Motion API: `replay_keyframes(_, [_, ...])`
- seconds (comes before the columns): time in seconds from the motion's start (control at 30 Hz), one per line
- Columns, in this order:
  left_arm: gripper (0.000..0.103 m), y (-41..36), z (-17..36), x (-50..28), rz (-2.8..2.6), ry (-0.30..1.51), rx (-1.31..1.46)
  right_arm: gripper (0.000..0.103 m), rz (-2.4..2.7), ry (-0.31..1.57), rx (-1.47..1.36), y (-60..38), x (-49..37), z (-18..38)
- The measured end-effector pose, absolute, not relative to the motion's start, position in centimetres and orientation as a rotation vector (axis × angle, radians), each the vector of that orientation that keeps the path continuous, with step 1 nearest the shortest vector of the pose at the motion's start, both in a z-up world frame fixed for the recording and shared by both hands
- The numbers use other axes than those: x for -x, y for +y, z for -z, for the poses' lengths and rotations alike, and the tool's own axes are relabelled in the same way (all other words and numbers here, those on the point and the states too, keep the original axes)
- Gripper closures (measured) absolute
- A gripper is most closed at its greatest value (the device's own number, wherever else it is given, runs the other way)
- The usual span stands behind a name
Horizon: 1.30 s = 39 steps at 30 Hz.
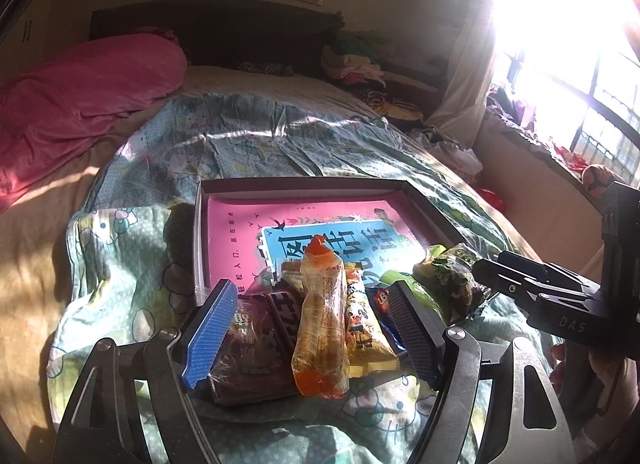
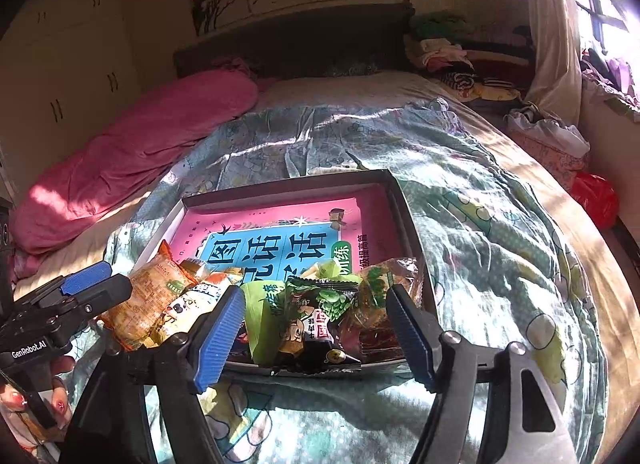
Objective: Organize snacks
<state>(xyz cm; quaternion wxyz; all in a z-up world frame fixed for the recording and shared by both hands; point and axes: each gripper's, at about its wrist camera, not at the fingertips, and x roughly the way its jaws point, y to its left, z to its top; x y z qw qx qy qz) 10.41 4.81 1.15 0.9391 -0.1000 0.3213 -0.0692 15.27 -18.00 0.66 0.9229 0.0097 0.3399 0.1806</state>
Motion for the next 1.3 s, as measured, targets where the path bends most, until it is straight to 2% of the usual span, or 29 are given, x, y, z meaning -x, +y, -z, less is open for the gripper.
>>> replay_keyframes(0.23, [0.023, 4.7, -1.5, -9.4, 0.122, 0.651, 0.197, 0.02, -0.35, 0.665, -0.017, -18.7, -14.5, -1.5])
replay_keyframes(0.47, [0.023, 4.6, -1.1, -7.6, 0.097, 0.72, 0.257, 0.016, -0.362, 0.644, -0.007, -19.3, -12.8, -2.7])
replay_keyframes(0.83, [0.023, 0.9, -0.9, -2.3, 0.04, 0.831, 0.219, 0.009, -0.347, 0.739, 0.006, -21.7, -7.3, -1.8])
replay_keyframes(1.03, [0.023, -0.6, -1.1, -0.5, 0.042, 0.859, 0.198, 0.008, -0.36, 0.806, -0.023, -22.6, -4.8, -0.8])
replay_keyframes(1.3, [0.023, -0.8, -1.3, 0.3, 0.028, 0.877, 0.206, 0.008, -0.385, 0.783, 0.028, -21.6, -3.2, -1.3])
